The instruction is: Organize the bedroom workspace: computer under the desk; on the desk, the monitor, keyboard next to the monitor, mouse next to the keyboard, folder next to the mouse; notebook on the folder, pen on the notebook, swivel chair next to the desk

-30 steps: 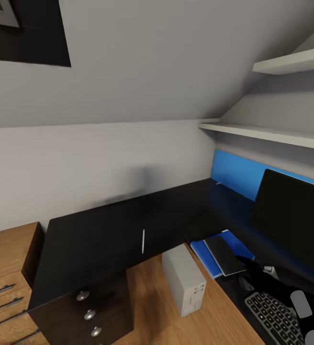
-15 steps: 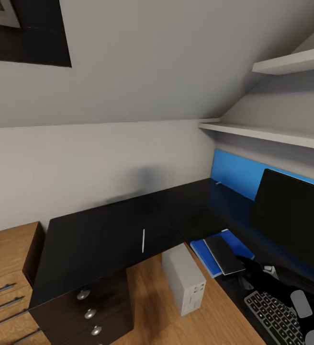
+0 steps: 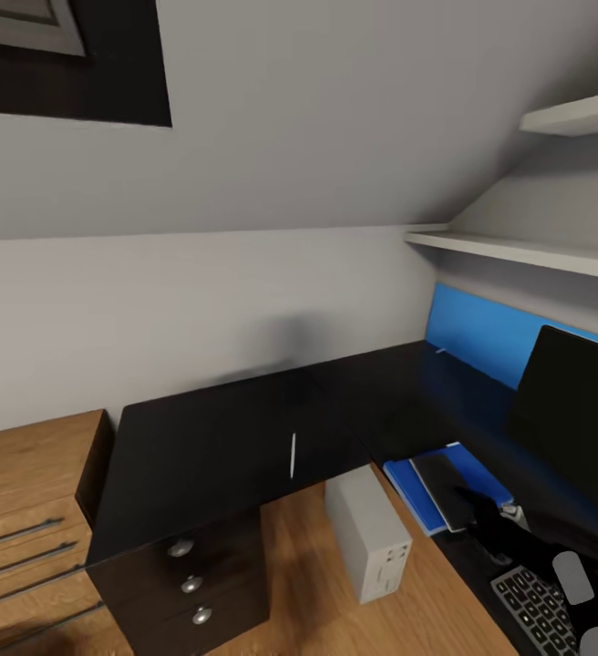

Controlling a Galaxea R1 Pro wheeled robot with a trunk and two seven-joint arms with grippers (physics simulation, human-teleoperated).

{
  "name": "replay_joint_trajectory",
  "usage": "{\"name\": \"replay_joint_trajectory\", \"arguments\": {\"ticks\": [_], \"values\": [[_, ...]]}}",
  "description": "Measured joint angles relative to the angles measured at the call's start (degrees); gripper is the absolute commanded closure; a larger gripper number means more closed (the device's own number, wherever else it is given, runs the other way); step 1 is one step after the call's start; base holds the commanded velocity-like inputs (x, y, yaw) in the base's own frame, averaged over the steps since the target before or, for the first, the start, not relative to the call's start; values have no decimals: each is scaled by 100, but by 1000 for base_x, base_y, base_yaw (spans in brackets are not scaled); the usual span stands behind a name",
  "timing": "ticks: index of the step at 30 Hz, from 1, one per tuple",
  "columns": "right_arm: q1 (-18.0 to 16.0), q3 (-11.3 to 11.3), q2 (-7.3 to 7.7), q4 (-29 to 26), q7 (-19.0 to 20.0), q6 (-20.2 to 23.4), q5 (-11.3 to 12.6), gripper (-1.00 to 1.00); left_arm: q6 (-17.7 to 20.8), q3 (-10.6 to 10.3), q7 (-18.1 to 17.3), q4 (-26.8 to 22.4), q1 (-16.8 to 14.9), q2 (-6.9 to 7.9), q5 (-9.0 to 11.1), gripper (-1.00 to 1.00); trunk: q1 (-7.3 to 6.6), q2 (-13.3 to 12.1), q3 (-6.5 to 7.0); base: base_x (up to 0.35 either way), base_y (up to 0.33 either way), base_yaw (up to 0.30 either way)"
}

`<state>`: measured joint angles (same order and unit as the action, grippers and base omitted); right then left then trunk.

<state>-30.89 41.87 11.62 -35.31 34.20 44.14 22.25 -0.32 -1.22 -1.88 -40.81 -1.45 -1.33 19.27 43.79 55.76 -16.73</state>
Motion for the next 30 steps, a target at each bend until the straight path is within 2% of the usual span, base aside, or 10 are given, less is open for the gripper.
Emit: {"name": "replay_joint_trajectory", "arguments": {"ticks": [12, 30], "values": [[0, -1, 4, -1, 0, -1, 0, -100, 0, -3, 0, 0, 0, 0, -1, -100, 0, 0, -32, 0, 0, 247], [0, -8, 5, -5, 1, -2, 0, -100, 0, -3, 0, 3, -2, 0, -1, -100, 0, 0, -94, 0, 0, 164]]}}
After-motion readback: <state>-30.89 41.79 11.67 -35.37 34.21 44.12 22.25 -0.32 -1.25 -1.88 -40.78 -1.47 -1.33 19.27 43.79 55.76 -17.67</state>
